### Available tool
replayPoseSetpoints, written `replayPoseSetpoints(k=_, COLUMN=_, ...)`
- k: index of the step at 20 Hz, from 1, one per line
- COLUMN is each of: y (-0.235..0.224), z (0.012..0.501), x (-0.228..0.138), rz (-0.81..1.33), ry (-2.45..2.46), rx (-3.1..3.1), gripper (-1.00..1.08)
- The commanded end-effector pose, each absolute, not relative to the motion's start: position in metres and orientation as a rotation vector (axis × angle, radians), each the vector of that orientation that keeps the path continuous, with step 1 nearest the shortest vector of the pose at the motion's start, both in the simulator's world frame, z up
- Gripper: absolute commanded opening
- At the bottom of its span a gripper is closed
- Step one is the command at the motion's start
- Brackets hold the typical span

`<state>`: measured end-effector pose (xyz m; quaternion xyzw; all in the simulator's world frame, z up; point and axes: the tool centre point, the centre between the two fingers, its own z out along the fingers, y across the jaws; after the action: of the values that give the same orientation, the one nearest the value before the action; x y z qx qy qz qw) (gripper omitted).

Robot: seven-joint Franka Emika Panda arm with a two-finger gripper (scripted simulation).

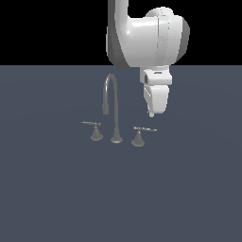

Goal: Turn on the faucet by rotating a designated handle.

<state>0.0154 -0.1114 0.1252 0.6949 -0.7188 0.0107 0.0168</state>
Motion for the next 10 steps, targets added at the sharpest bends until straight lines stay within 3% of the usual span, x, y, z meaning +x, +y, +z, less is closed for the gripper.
replayPoseSetpoints(k=1, y=-0.112, z=0.108, x=0.017, rz=0.027, ry=-2.299, rx=2.106, gripper=-1.0)
replayPoseSetpoints(k=10, y=-0.114, z=0.071, x=0.019, rz=0.004, ry=-2.431, rx=1.985, gripper=-1.0)
